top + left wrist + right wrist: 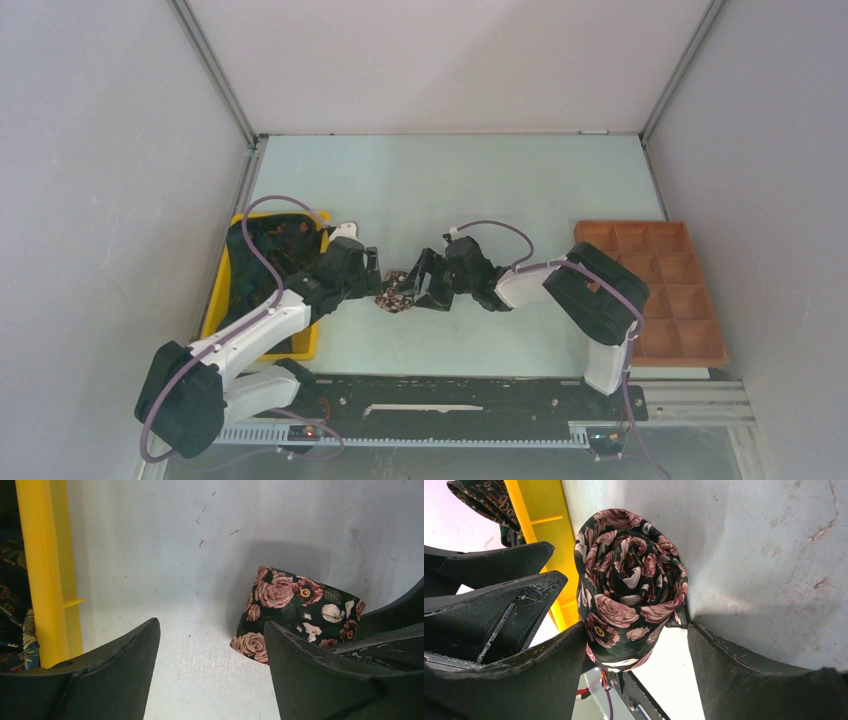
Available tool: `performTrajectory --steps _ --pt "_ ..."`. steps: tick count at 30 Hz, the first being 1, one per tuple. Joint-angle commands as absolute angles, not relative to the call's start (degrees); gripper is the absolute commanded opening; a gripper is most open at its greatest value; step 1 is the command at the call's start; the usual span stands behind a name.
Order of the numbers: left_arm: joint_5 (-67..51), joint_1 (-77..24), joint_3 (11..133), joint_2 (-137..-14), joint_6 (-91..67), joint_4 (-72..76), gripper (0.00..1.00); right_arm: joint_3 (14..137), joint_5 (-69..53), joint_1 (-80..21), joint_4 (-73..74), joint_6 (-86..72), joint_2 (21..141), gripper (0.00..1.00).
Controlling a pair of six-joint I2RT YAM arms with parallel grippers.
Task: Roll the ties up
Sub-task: Pick up the tie at the center of the board.
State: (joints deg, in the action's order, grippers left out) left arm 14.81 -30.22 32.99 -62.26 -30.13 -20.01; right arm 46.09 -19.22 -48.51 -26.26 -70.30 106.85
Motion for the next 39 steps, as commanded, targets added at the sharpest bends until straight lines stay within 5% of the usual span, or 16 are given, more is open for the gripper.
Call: performTrajectory --steps 1,25,39 --pt "15.8 -29.6 32.3 -62.0 -31.2 -17.9 0.81 46.8 -17.5 -48.9 -25.4 -70.1 108.9 0.7" --pt "13.4 -29.1 31.7 -61.0 -31.9 -17.4 0.8 49.4 -18.1 -48.2 -26.8 -68.8 111.2 0.29" --pt "12.1 -29.1 39.1 -47.2 -32.8 -31.8 0.81 51.9 -17.8 -47.2 -20.4 -63.3 105.1 0.19"
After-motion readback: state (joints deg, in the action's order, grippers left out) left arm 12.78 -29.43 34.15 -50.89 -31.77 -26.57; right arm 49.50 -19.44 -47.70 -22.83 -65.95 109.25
